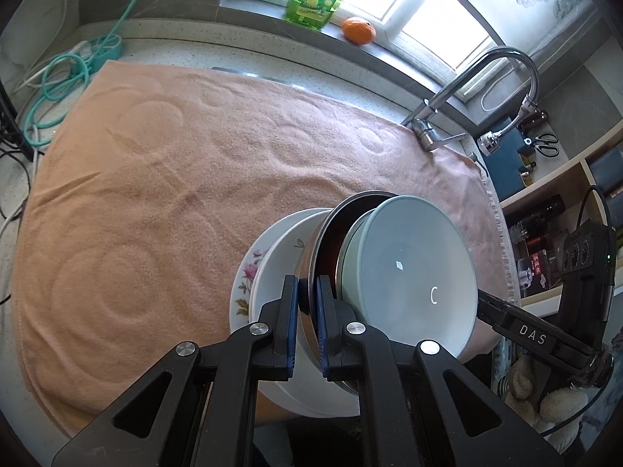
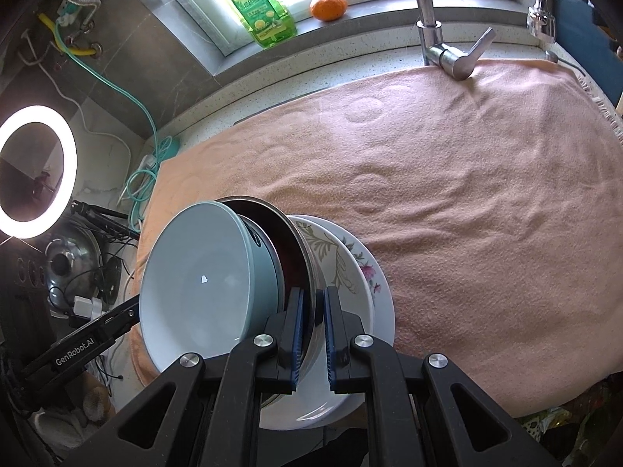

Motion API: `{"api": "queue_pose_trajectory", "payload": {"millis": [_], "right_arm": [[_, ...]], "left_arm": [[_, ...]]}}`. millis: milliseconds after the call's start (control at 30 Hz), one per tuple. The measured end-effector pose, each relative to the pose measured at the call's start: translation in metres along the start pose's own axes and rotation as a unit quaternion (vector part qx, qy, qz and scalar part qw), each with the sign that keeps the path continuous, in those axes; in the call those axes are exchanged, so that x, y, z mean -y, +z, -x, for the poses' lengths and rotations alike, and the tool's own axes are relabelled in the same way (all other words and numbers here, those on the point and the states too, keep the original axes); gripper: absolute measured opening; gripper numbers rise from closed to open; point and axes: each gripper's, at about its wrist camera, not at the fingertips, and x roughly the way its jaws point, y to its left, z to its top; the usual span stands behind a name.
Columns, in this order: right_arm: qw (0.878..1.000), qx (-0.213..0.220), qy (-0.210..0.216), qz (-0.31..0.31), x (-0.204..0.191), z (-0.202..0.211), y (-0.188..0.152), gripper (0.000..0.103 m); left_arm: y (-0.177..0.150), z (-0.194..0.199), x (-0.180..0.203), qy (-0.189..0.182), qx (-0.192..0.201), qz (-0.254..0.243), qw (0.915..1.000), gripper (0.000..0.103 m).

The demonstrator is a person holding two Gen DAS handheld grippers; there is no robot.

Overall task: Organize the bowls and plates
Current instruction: 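Carry the nested bowls with both tools and lower onto the plate stack, then open both tools and pull them back from the bowl stack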

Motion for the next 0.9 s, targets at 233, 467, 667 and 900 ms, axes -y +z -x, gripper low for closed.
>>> {"api": "queue_pose_trajectory", "payload": {"millis": [233,467,667,900], "right_arm": [[1.000,0.003,-0.006,0.000,0.001,-0.001,-0.001,0.009],[1.000,0.002,-0.005,-0.004,0.001,0.000,-0.002,0.009],[1.000,-0.002,-0.009,-0.001,-0.002,-0.001,0.000,0.012],[1.000,0.011,-0.019,0.005,-0.005,0.004,-0.003,0.012]], "left_arm": [[-0.001,-0.003,0.000,-0.003,-0.006,-0.006,1.0000,0.007],[-0.001,-0.004,-0.003,-0.007,-0.011,-0.002,0.9999,0.007],[0.000,0.001,-0.003,-0.009,-0.003,-0.007,0.9999,0.007],[-0.001,0.007,-0.003,-0.007,0.002,-0.016,0.9998,0.007]]}}
